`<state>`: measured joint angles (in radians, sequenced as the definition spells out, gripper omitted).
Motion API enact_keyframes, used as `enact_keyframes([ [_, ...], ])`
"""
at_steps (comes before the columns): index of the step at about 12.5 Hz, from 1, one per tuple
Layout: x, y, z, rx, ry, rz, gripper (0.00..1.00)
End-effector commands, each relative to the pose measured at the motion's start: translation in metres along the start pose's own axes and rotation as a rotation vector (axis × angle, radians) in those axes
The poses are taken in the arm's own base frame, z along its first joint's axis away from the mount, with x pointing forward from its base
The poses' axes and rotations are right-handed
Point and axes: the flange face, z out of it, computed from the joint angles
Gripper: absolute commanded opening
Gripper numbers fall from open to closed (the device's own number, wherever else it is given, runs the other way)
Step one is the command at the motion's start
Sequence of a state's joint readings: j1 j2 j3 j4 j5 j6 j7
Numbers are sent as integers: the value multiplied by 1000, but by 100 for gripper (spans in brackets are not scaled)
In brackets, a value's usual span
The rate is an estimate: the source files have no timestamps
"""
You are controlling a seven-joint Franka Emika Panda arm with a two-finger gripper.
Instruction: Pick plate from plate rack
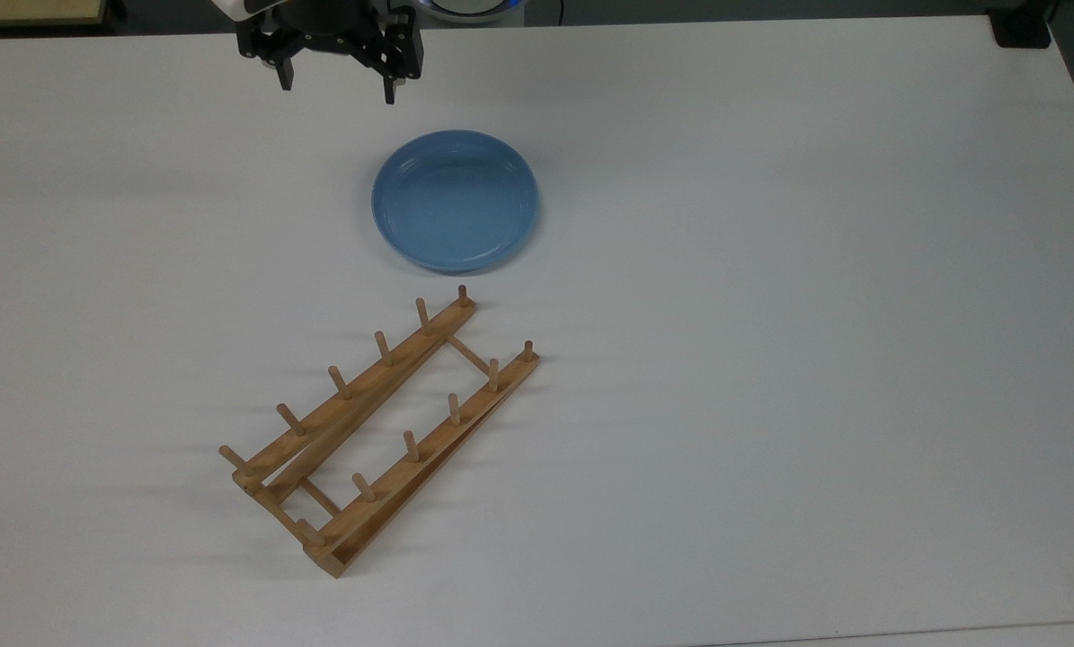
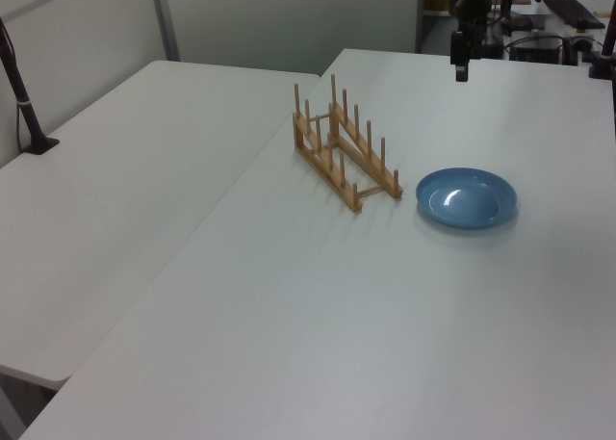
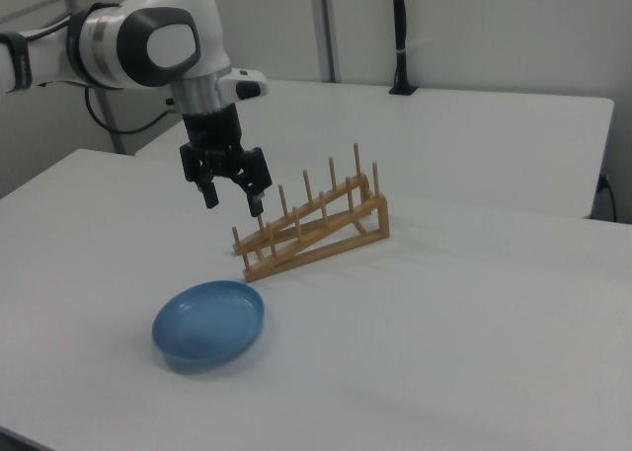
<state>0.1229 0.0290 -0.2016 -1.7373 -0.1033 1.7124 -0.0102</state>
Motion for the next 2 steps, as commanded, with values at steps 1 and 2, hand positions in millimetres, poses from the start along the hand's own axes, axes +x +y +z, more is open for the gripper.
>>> enact_keyframes([
  [1,-7,-2,0,-13,-10,7,100],
  [2,-7,-1,0,-9,-9,11,100],
])
